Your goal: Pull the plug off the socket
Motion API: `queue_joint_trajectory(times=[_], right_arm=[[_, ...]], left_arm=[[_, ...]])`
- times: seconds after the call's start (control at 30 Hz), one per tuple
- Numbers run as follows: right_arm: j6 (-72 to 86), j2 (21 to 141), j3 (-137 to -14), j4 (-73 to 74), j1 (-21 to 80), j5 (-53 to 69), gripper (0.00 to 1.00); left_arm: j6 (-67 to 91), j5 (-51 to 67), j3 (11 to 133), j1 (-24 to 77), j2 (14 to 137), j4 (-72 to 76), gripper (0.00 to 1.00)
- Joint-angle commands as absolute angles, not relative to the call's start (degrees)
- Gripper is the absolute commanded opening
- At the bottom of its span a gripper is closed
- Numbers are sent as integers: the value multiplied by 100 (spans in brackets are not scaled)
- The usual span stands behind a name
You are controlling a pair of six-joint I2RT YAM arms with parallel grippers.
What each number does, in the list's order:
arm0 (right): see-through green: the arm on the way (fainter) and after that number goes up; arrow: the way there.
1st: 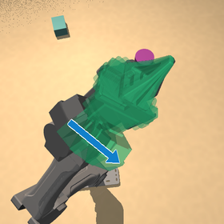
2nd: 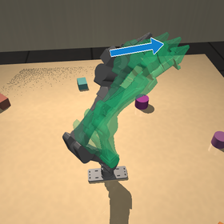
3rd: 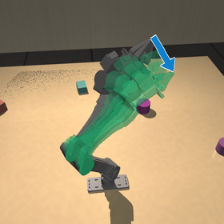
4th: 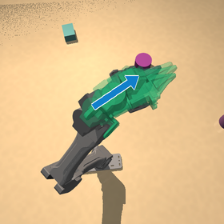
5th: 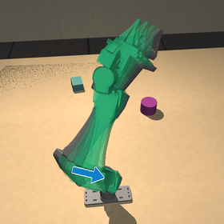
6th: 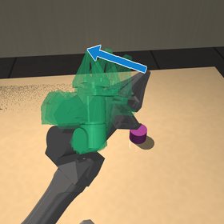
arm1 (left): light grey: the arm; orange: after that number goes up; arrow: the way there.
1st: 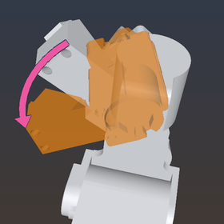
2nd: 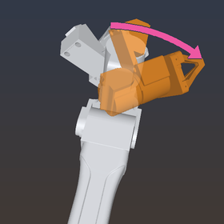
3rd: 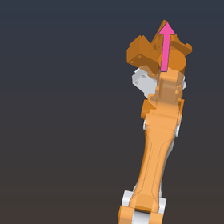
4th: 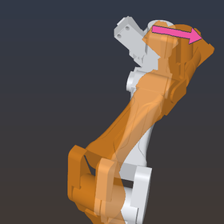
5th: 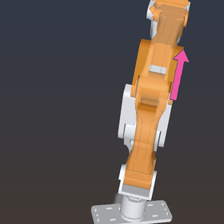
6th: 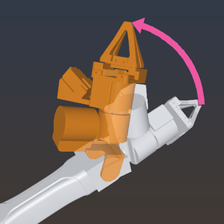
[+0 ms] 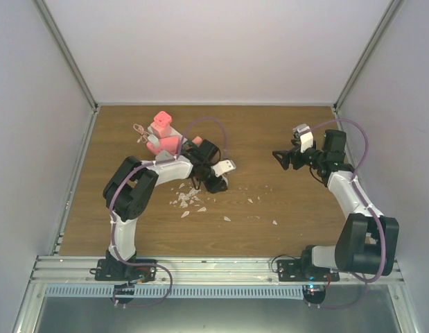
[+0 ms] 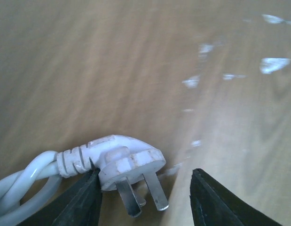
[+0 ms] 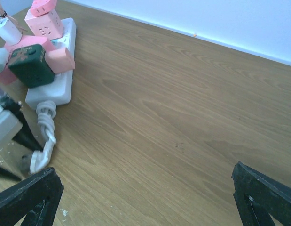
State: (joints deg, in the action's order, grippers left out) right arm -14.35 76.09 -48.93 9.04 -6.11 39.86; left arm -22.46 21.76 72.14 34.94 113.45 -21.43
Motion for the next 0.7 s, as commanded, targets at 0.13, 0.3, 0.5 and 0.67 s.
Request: queue_joint_trajectory(times=[0.13,0.3,0.5,0.67], right_arm=[[-1506,7591,-4821,838,-582,3949,100],[-1450,7536,-4734,583,-483,3911,100],[-1533,7921,-5140,619,-24,3601,100],[-1592,8448,-5501,661,897,3143,100]], left_arm=[[-2275,2922,7825,4149,11374,-2694,77],[-2549,2932,7885,4148,10889,-2948,99],[-2733,2755,7769,3793,9913,-3024,99],[-2512,2929,7636,2995,9213,-2989,99]])
